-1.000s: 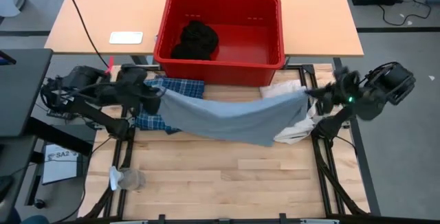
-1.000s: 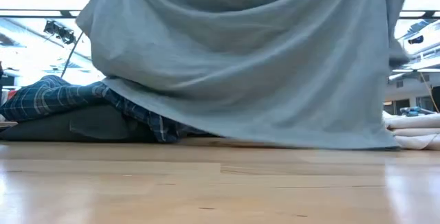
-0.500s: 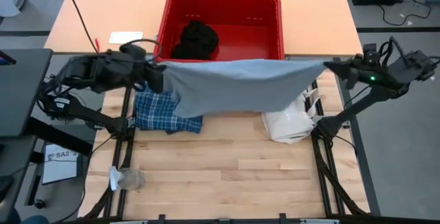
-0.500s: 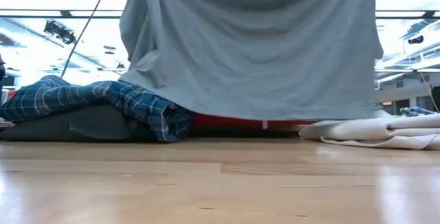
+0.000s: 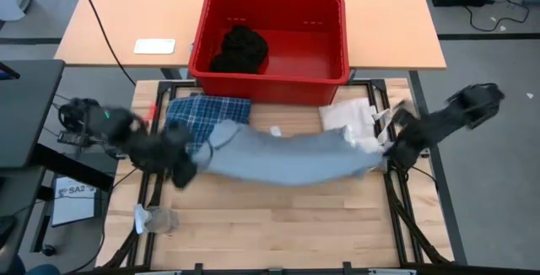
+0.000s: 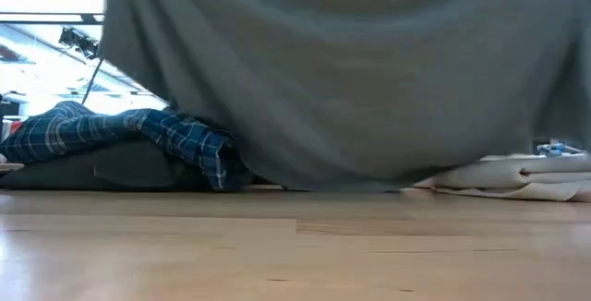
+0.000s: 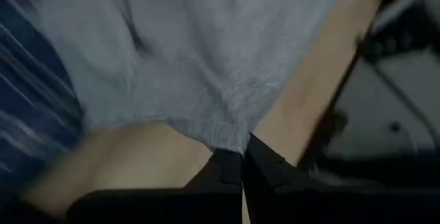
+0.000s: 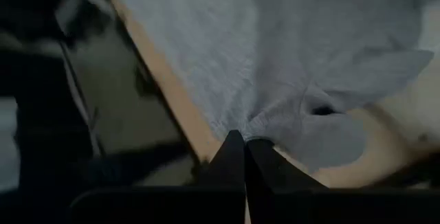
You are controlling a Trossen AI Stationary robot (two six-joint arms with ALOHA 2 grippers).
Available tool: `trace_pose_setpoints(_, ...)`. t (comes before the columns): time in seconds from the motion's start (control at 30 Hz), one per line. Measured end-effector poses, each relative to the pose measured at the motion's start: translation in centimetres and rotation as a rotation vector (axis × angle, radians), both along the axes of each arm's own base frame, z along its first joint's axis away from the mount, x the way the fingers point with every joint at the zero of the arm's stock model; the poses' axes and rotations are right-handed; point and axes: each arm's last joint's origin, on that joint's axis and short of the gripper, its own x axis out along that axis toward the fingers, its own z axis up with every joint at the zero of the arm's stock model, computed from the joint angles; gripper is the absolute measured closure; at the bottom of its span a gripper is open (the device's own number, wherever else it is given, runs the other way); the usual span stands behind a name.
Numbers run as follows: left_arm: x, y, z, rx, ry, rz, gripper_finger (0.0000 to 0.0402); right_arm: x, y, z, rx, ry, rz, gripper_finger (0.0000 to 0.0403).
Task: Fold Laundry from Bin
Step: Fold the gray shirt
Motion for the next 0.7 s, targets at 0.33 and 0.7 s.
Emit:
trace_pose_setpoints(0.33, 1.5, -10.6, -11.4, -0.216, 0.216, 0.013, 0.0401, 4.2, 9.0, -9.7, 0.285, 0.046, 0.236, 0.0403)
trace_pose_setpoints(0.7, 0.5, -18.8, -18.2, -0.422, 0.365, 0.131, 0.0401, 2.5, 19.7, -16.8, 0.472, 0.168, 0.282, 0.0403)
